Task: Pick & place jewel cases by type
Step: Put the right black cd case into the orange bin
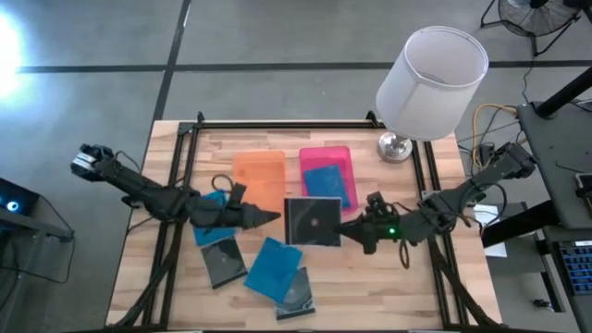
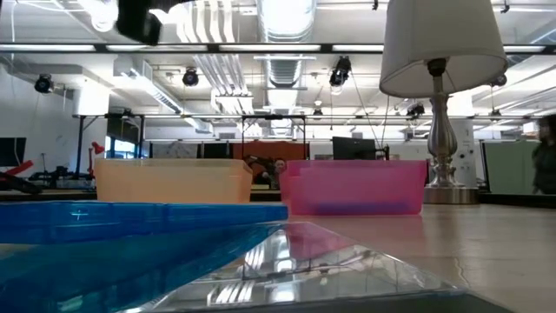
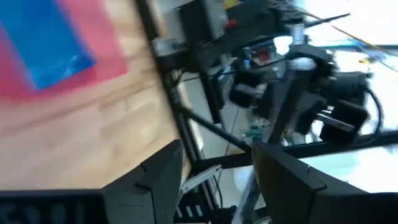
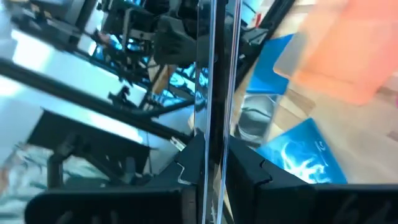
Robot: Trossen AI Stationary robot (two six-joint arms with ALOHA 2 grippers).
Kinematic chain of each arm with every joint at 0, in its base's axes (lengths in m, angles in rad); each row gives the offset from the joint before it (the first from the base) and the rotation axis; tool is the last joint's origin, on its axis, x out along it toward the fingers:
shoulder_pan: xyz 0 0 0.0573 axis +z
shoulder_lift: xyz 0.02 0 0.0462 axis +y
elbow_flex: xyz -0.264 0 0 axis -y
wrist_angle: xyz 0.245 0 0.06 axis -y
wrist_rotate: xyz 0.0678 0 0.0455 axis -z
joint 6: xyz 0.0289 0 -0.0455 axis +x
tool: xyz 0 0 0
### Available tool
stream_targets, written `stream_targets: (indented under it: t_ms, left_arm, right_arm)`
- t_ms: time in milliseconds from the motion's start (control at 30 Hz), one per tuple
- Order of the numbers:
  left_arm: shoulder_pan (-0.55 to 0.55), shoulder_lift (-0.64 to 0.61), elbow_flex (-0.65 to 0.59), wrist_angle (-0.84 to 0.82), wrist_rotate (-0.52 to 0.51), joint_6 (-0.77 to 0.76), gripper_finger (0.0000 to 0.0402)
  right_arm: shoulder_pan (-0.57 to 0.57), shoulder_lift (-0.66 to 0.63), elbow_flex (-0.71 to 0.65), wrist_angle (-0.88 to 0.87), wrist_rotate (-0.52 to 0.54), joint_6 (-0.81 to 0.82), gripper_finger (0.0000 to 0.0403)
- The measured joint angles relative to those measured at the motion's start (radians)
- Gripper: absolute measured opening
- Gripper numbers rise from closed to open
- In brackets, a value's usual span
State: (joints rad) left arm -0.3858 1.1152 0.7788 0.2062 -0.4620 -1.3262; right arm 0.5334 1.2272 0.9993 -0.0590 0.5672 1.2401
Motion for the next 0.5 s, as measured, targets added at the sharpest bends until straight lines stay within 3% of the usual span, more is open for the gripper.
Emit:
stream_targets:
  t_ms: [133,267,500]
  left_arm:
    - [0.024,-0.019,0.002,0.167,0.110,0.275,0.0179]
    - [0.064,-0.038,-0.002,0.149,0.188,0.292,0.0179]
    - [0.133,-0.047,-0.013,0.142,0.313,0.303,0.0179]
  right_arm:
    - [-0.036,0.011,-0.001,0.039,0.000,0.035,0.0034]
    - [-0.052,0.012,-0.001,0.141,0.004,-0.003,0.0034]
    - [-0.064,0.016,-0.002,0.137,-0.004,0.012,0.0034]
